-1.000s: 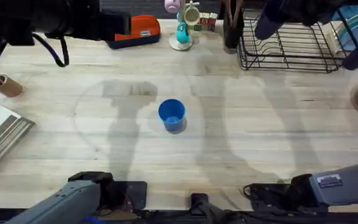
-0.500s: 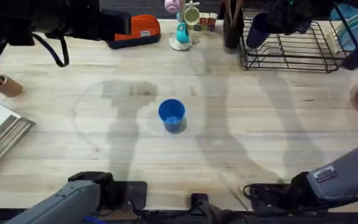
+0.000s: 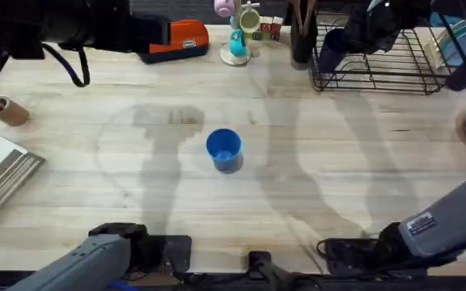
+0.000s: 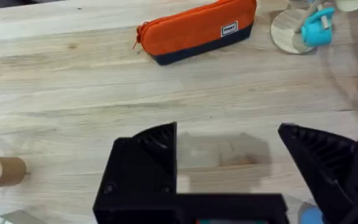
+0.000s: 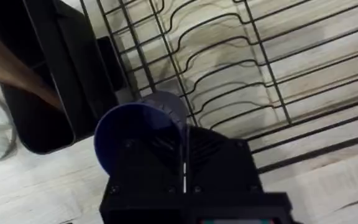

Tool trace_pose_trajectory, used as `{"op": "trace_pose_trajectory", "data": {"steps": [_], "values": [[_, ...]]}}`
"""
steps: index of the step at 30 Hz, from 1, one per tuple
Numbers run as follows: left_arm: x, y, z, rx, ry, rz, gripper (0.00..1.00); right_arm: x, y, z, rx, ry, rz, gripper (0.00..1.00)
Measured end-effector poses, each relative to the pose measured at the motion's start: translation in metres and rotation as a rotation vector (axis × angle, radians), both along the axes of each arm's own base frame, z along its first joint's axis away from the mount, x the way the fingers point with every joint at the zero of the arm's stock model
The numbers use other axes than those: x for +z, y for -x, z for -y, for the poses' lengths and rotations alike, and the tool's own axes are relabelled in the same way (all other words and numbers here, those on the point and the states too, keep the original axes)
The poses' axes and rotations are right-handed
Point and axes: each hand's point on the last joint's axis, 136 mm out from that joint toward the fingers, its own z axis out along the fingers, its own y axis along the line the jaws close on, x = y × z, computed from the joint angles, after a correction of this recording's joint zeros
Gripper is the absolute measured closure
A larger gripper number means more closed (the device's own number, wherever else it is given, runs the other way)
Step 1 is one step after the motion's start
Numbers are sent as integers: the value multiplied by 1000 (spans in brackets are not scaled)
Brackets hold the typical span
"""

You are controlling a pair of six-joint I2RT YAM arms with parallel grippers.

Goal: Pick up the cup on the table and put them onto the rack.

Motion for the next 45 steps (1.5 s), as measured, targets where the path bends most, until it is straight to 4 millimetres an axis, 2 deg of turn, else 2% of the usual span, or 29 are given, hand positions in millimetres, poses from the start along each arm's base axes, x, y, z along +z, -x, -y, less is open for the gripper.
{"op": "trace_pose_trajectory", "data": {"steps": [5, 8, 10, 18, 34, 36, 37, 45], "values": [[0, 0, 0, 0, 0, 0, 8, -3, 2, 0, 0, 1, -14, 965], [0, 0, 0, 0, 0, 0, 7, -11, 4, 0, 0, 2, -38, 963], [0, 0, 0, 0, 0, -1, 7, -12, 3, 0, 0, 2, -42, 889], [0, 0, 0, 0, 0, 0, 7, -15, 4, 0, 0, 2, -49, 750], [0, 0, 0, 0, 0, 0, 7, -13, 4, 0, 0, 2, -47, 701], [0, 0, 0, 0, 0, 0, 7, -10, 5, 0, 0, 2, -40, 692], [0, 0, 0, 0, 0, 0, 7, 7, 6, 0, 0, 0, -4, 662], [0, 0, 0, 0, 0, 0, 7, 46, 10, 0, 0, -3, 83, 642]]}}
